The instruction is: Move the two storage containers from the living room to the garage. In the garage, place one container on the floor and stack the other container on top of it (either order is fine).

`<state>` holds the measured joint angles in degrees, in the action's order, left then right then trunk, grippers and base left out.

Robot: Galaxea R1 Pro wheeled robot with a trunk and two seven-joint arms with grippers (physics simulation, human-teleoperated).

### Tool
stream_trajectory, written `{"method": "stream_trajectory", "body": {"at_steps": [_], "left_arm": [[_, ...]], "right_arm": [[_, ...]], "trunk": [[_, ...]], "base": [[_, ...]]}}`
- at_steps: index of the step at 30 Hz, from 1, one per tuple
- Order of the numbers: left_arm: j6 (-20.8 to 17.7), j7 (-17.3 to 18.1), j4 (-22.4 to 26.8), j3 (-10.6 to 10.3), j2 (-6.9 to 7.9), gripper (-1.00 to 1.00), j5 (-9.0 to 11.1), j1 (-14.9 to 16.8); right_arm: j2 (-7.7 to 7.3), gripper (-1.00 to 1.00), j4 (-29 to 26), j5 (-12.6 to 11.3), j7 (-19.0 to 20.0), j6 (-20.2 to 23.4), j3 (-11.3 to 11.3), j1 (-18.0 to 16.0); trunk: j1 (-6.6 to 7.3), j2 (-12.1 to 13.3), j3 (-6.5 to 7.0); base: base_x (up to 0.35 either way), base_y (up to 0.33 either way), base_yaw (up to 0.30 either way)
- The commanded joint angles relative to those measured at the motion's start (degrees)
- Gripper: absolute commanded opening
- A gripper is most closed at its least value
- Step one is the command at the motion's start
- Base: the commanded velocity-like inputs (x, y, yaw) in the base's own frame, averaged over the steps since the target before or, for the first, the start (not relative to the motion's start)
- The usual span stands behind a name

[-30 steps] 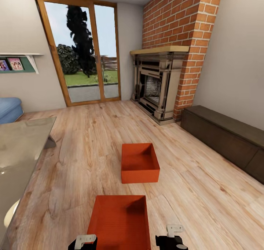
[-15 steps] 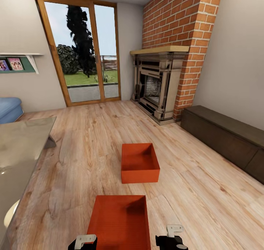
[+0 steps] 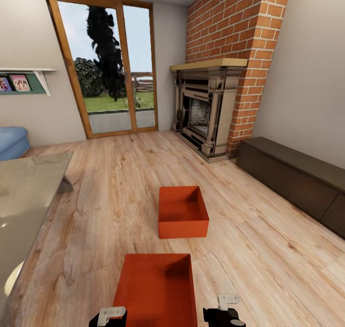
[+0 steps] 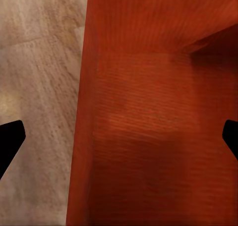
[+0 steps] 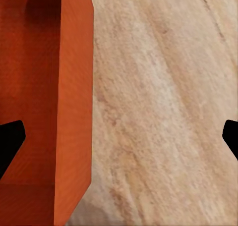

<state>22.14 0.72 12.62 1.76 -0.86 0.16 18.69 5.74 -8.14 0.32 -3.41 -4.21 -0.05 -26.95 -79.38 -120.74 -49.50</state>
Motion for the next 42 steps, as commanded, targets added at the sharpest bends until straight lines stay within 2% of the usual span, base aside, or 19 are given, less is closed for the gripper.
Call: {"method": "stream_trajectory", "body": {"at_steps": [1,12,21,42], "left_arm": [[0.18,0.08,-0.05,0.17,-0.02,1.00,0.01,0.03],[0.18,0.08,-0.05,0.17,-0.02,1.00,0.01,0.03],[0.18,0.08,-0.05,0.17,0.00,1.00,0.01,0.03],[0.18,0.08,-0.05,0.17,0.06,1.00,0.01,0.03]], "right_arm": [[0.02,1.00,0.06,0.03,-0.19,-0.19,0.00,-0.04],[0.01,1.00,0.06,0.03,-0.19,-0.19,0.05,-0.04],[0.04,1.00,0.06,0.03,-0.19,-0.19,0.03,-0.04],[0.06,1.00,0.06,0.03,-0.19,-0.19,-0.01,-0.04]], "trunk": [[-0.22,-0.44,-0.23],[-0.22,-0.44,-0.23],[-2.19,-4.05,-1.85],[-2.19,-4.05,-1.85]], "base": [[0.000,0.000,0.000],[0.000,0.000,0.000],[0.000,0.000,0.000],[0.000,0.000,0.000]]}}
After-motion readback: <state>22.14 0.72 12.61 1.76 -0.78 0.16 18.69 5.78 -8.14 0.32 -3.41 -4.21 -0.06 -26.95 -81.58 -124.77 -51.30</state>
